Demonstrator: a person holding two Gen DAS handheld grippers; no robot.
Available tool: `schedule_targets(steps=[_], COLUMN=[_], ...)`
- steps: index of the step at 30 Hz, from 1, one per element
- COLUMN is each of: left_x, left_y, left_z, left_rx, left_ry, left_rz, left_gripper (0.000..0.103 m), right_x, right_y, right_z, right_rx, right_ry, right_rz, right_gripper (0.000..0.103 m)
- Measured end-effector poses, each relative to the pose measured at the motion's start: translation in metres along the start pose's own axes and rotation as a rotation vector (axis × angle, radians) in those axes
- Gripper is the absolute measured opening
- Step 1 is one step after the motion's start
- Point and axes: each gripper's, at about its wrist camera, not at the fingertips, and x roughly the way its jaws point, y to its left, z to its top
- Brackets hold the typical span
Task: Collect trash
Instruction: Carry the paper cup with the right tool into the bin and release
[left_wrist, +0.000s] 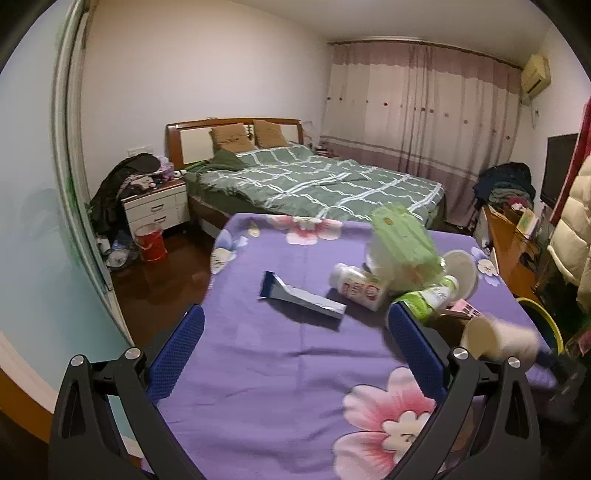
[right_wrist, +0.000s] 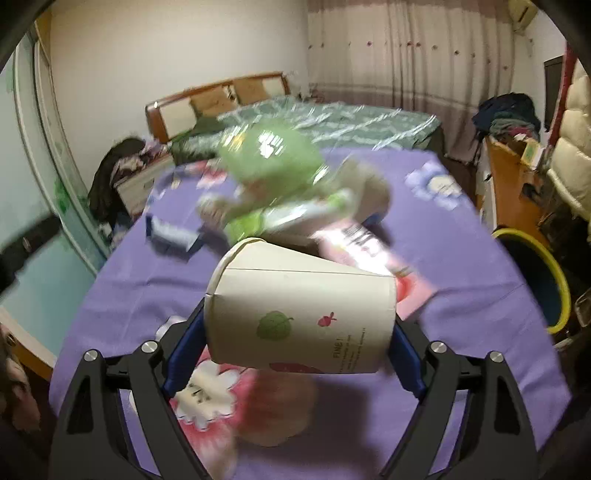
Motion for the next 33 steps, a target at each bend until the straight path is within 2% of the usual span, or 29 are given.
schedule_targets(steps=[2, 8, 12, 17, 25, 33], left_x=[0.005, 0.027, 0.043, 0.073, 0.107, 0.125], left_y=[-0.012, -0.055, -0.086, -0.118, -0.145, -0.162], left_z=[-0.001, -0.006, -0.013, -0.021, -0.028, -0.036], left_rx=[0.013, 0.062, 0.109, 0.153, 0.190, 0.230], left_ry=[0.012, 0.065, 0.097, 0.167, 0.239, 0.271], left_rz=[-0.011, -0.066, -0.099, -0.128, -0.151, -0.178], left_gripper=[0.098, 0.098, 0.098, 0.098, 0.098, 0.098], right_x=[-0.006, -0.005, 0.009, 0.034, 0.057, 0.043], right_y=[-0.024, -0.131, -0.200, -0.264, -0.307, -0.307], right_z=[0.010, 0.039, 0.048, 0.046, 0.045, 0.043], right_rx=[0.026, 0.169, 0.251, 0.326, 0.389, 0.394], right_ry=[-0.027, -0.065, -0.047, 0.016, 0.062, 0.029], right_rz=[-0.031, -0.190, -0.303, -0.380, -0.417, -0.415], right_gripper=[0.082, 0.082, 0.082, 0.083, 0.087, 0.087])
